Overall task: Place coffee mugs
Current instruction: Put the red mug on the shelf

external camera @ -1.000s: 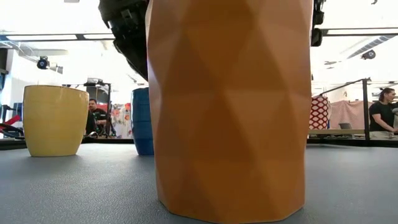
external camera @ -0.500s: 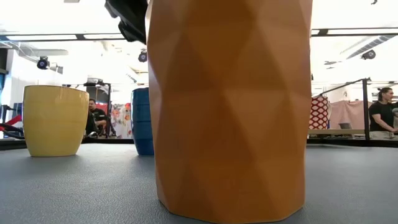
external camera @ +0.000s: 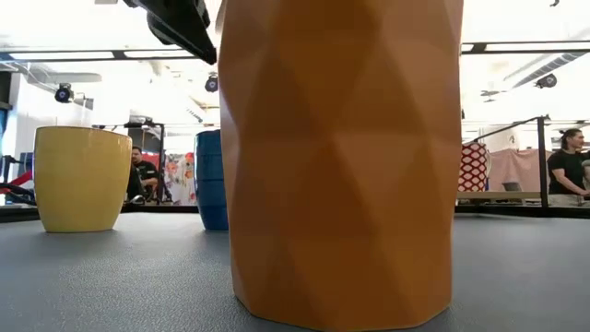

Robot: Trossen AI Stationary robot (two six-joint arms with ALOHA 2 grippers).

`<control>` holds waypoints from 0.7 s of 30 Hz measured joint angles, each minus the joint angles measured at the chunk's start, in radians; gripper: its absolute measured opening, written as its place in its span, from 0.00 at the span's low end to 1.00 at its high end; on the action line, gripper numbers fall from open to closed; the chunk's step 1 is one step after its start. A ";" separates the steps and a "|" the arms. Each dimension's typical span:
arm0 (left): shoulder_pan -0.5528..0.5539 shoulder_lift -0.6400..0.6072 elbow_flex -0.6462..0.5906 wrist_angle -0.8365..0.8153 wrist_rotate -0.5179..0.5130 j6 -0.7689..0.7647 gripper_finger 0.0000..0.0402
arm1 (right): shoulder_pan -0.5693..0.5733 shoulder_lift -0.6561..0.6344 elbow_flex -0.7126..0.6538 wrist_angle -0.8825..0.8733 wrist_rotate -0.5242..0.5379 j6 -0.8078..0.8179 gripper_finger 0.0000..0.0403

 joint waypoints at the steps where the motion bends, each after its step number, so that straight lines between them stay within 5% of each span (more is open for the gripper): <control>1: -0.006 0.000 0.000 -0.009 -0.007 -0.007 0.27 | 0.003 0.008 0.000 0.001 0.000 -0.003 0.34; 13: -0.036 0.000 0.000 -0.042 -0.013 -0.032 0.27 | 0.012 0.058 0.000 0.035 0.002 -0.044 0.33; 21: -0.037 -0.003 0.000 -0.044 -0.013 -0.032 0.27 | 0.011 0.044 0.000 0.031 0.011 -0.084 0.12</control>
